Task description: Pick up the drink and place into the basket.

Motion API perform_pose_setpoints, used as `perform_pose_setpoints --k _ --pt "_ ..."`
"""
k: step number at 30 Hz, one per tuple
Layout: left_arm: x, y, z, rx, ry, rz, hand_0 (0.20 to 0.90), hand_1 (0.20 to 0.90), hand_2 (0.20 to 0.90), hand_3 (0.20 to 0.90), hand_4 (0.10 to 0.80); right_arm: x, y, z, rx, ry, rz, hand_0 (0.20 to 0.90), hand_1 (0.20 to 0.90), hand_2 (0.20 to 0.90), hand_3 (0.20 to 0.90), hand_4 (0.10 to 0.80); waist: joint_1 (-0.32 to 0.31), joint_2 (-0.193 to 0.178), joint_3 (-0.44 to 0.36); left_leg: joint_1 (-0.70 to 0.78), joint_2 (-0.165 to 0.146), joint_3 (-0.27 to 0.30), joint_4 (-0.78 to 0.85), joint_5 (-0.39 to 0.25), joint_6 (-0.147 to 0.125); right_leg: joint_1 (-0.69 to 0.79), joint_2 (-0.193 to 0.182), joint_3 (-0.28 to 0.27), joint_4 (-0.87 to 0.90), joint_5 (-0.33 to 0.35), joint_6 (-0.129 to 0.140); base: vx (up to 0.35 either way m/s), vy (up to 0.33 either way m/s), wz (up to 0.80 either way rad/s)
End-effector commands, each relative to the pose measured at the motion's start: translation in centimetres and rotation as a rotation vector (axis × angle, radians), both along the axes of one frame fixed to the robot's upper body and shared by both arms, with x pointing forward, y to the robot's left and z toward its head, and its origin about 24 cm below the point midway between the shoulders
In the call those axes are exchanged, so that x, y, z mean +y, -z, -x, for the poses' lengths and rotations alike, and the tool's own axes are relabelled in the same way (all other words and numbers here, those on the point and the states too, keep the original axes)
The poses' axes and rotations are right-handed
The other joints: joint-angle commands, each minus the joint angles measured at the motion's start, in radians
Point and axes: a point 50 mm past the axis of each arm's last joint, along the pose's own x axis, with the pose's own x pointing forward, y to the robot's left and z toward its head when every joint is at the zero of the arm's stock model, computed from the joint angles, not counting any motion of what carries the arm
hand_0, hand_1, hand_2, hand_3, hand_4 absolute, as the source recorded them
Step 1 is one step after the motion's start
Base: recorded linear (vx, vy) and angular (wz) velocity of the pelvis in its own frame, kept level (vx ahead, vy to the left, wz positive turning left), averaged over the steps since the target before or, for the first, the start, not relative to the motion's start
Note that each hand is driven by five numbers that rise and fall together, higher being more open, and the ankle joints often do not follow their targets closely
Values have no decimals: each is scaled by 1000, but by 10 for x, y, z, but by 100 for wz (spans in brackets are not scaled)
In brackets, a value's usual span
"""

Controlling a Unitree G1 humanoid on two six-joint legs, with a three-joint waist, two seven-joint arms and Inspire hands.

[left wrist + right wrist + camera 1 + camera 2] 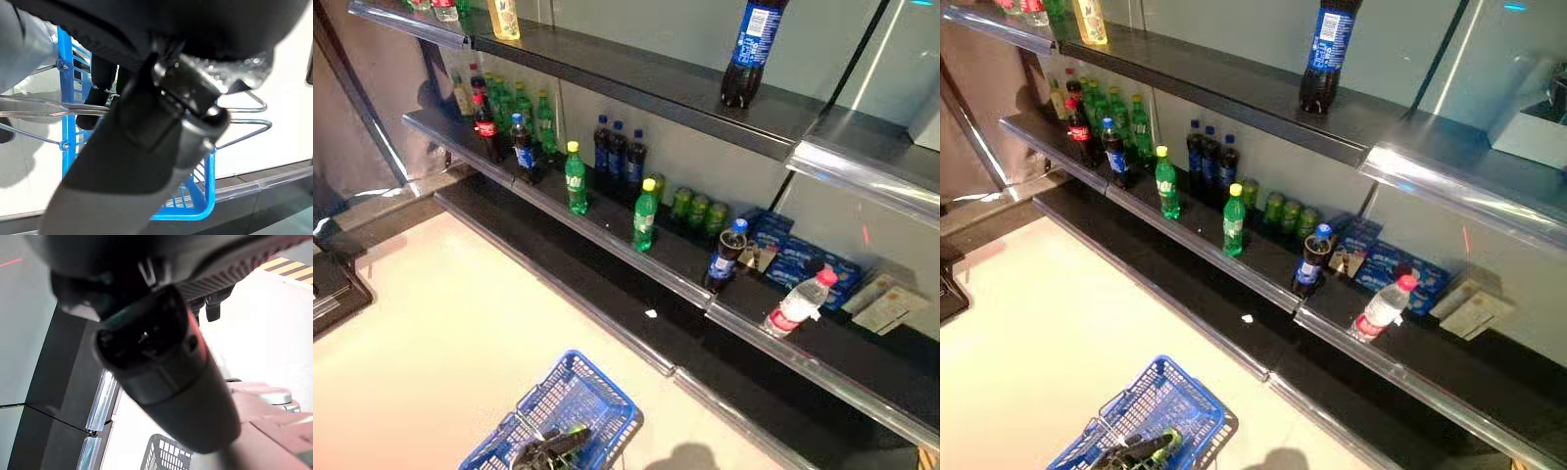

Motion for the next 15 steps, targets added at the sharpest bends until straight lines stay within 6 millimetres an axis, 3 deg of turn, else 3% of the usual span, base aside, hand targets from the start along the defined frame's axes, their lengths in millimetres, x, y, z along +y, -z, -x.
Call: perform_pose_setpoints --k 1,15 --pt "21 -6 -6 -18 82 -91 300 300 300 200 100 -12 -2 -2 41 -25 56 900 900 900 900 800 23 41 2 -25 48 23 4 -11 -42 -21 -102 -6 31 35 89 0 0 0" --pt "20 -7 -9 -54 79 -76 300 300 300 200 100 -15 -3 -1 41 -14 62 900 900 900 900 800 24 42 3 -19 51 26 4 -13 -43 -17 -99 -8 31 34 88 0 0 0"
